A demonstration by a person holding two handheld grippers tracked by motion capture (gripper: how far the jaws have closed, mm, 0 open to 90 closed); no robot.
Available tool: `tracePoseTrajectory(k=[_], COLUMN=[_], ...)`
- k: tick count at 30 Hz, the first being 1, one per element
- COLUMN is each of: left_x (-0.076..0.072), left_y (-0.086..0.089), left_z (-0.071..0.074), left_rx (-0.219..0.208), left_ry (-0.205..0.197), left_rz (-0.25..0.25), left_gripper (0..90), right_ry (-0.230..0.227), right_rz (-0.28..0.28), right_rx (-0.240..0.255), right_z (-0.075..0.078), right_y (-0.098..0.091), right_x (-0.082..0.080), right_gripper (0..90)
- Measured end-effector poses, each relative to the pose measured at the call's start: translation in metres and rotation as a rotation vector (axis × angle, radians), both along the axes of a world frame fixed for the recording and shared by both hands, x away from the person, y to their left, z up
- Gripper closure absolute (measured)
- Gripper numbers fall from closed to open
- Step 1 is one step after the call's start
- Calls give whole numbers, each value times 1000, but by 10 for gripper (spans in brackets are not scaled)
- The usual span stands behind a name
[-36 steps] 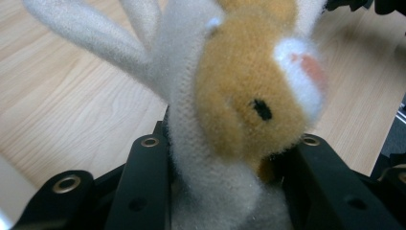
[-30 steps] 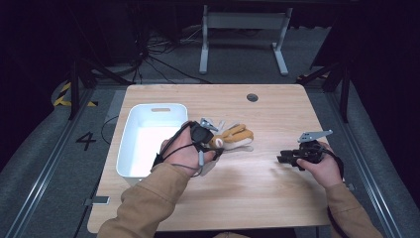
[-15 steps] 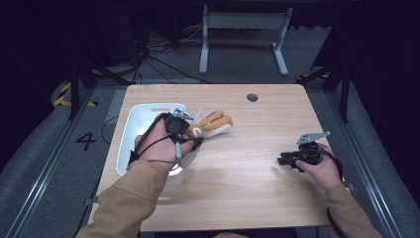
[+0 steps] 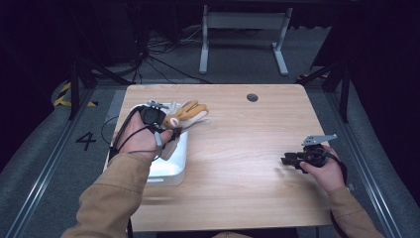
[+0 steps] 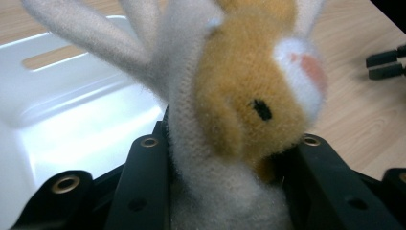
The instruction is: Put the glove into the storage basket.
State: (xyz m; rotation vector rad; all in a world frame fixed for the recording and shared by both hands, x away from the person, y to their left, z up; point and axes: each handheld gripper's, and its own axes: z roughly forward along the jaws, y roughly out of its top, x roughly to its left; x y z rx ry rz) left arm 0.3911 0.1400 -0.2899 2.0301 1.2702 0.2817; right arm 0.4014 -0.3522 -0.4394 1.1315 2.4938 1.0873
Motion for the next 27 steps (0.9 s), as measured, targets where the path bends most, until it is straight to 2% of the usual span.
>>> tracePoseTrajectory(k=[1, 3, 4, 9, 10, 12, 13, 18, 20, 27], left_x=[1, 2, 2, 4, 4, 5, 7, 9, 11, 14], left_y=[4, 7, 7, 16, 16, 19, 19, 23, 27, 28], left_z=[0, 1, 1, -3, -3, -4, -5, -7, -8, -11], left_rx=[1, 0, 0, 7, 7, 11, 12, 22, 16, 3], left_ry=[7, 8, 8, 22, 22, 21, 31, 47, 55, 79], left_rz=[27, 57, 57, 143, 143, 167, 184, 218, 258, 293], left_gripper=[646, 646, 646, 646, 646, 646, 646, 646, 647, 648], right_ry=[-29, -49, -49, -59, -59, -56, -56, -70, -66, -66], right_rz=[20, 40, 40, 77, 77, 83, 78, 61, 58, 51], right_rx=[-77, -101, -101, -109, -109, -93, -82, -98, -100, -100], right_z=[-4, -6, -6, -9, -9, -9, -7, -5, -5, -4], right_y=[8, 14, 14, 23, 23, 22, 20, 18, 18, 15], right_x=[-4, -7, -7, -9, -9, -9, -10, -13, -14, -19], right_gripper=[663, 662, 662, 658, 658, 658, 656, 648, 646, 641])
